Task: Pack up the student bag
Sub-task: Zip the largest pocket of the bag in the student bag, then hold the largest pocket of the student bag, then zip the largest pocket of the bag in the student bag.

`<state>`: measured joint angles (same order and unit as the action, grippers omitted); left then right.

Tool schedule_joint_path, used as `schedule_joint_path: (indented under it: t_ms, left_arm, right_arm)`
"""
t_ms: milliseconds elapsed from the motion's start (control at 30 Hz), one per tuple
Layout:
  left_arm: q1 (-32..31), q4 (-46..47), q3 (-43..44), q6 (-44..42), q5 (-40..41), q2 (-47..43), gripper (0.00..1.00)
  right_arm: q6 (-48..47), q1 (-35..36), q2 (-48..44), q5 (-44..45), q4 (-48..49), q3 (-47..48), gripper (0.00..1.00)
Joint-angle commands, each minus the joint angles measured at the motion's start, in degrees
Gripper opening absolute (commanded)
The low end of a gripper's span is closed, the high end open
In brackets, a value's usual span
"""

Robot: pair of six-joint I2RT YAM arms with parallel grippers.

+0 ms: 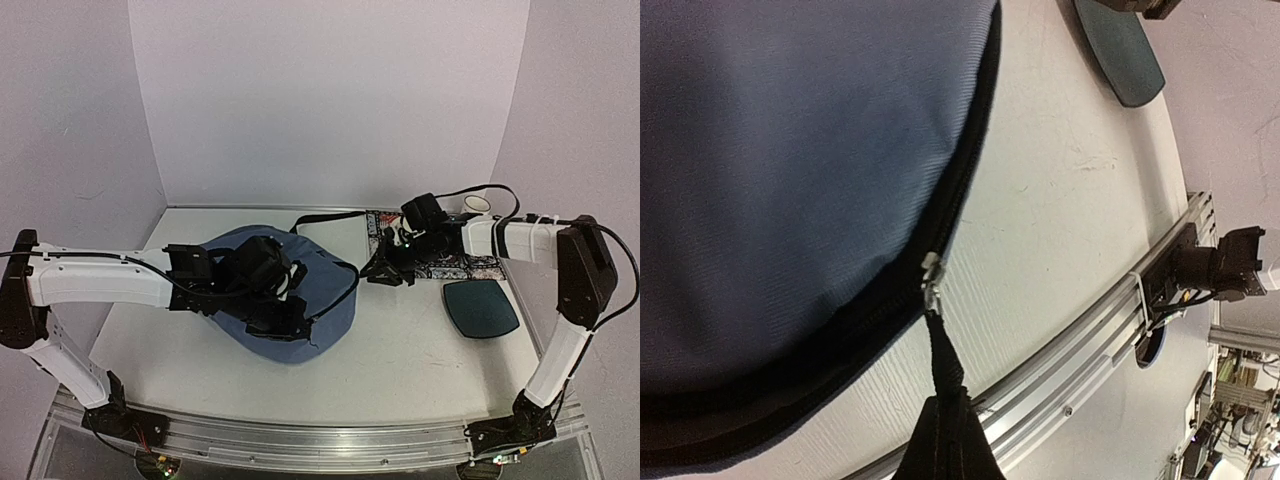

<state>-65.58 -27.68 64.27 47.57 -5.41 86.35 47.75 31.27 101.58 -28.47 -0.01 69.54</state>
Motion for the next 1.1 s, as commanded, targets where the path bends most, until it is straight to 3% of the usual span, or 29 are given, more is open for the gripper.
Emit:
schedule_joint_path:
  t_ms: [0,67,167,367,567,667,833,900,1067]
  left_arm:
    - [-0.12,-1.94,6.6,-4.91,-3.69,2.3,0.0]
    - [0.1,-1.98,7.87,-6.18,-4.8,3.81,0.0]
    - [0.23,-1.94,9.32,-7.33,-6.04,5.3,0.0]
    - [0.44,-1.95,10.24,-8.81,-7.79,5.9,0.0]
    - [0.59,-1.93,9.65,-8.99,-8.29,5.03,0.0]
    - [0.71,-1.94,8.77,-8.67,-7.98,4.18,0.0]
    - [1.82,-2.38,6.07,-7.37,-7.24,1.56,0.0]
    - [2.34,-2.59,4.75,-6.71,-6.99,0.58,0.0]
    - [3.19,-3.14,1.77,-5.47,-6.97,-1.35,0.0]
  right_arm:
    - [5.54,2.27,-8.87,6.03,2.16,-5.23,0.37]
    - [8.72,5.09,-12.05,8.94,3.34,-8.31,0.5]
    - [12.89,9.17,-14.17,10.7,5.95,-11.53,0.56]
    - [19.36,15.26,-15.14,15.79,12.69,-15.56,0.59]
    - [21.41,17.74,-10.37,15.24,17.97,-14.32,0.54]
    - [21.59,18.19,-8.28,14.74,18.16,-13.32,0.45]
    - [20.71,17.88,-9.28,16.21,15.36,-14.99,0.08]
    - [18.79,16.94,-10.51,17.01,12.68,-14.83,0.0]
    - [13.62,10.33,-13.13,15.91,6.23,-14.34,0.0]
